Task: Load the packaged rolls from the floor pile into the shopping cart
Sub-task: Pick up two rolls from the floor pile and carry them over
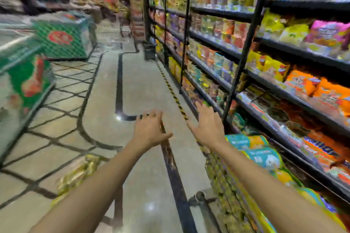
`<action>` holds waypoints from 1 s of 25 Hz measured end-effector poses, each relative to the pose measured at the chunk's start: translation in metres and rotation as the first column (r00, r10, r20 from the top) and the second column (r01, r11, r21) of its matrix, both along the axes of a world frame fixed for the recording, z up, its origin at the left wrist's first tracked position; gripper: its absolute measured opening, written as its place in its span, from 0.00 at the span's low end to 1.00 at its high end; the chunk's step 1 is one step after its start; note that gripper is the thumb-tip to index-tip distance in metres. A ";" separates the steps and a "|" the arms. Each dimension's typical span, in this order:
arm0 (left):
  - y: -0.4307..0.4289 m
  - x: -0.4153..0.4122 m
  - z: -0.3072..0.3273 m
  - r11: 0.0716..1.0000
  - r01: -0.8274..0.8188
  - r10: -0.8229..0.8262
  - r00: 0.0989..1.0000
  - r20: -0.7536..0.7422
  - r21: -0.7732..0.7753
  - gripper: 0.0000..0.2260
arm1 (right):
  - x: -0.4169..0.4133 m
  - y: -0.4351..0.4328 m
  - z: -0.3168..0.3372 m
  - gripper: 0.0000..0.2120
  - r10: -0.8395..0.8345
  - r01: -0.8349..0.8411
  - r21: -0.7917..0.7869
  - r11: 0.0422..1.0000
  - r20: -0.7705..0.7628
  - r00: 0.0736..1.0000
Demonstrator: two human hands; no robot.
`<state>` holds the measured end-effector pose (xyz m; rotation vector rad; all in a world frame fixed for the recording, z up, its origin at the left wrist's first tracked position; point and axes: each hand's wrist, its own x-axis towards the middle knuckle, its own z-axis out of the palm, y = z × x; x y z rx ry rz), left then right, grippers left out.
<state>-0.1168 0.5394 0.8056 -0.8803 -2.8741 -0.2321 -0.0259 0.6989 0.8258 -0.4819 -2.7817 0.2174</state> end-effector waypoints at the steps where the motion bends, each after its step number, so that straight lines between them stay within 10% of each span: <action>1: -0.039 -0.011 -0.008 0.997 -0.075 0.075 0.997 0.002 0.003 0.39 | -0.022 -0.032 -0.003 0.33 0.068 -0.068 -0.001 0.998 0.009 0.998; 11: -0.346 -0.063 -0.077 0.804 -0.591 0.595 0.800 0.083 -0.068 0.43 | -0.152 -0.299 -0.073 0.33 0.483 -0.454 -0.186 0.871 0.163 0.860; 25: -0.419 -0.216 -0.179 0.515 -0.856 0.828 0.482 0.288 -0.046 0.43 | -0.381 -0.415 -0.183 0.31 0.739 -0.711 -0.228 0.665 0.338 0.583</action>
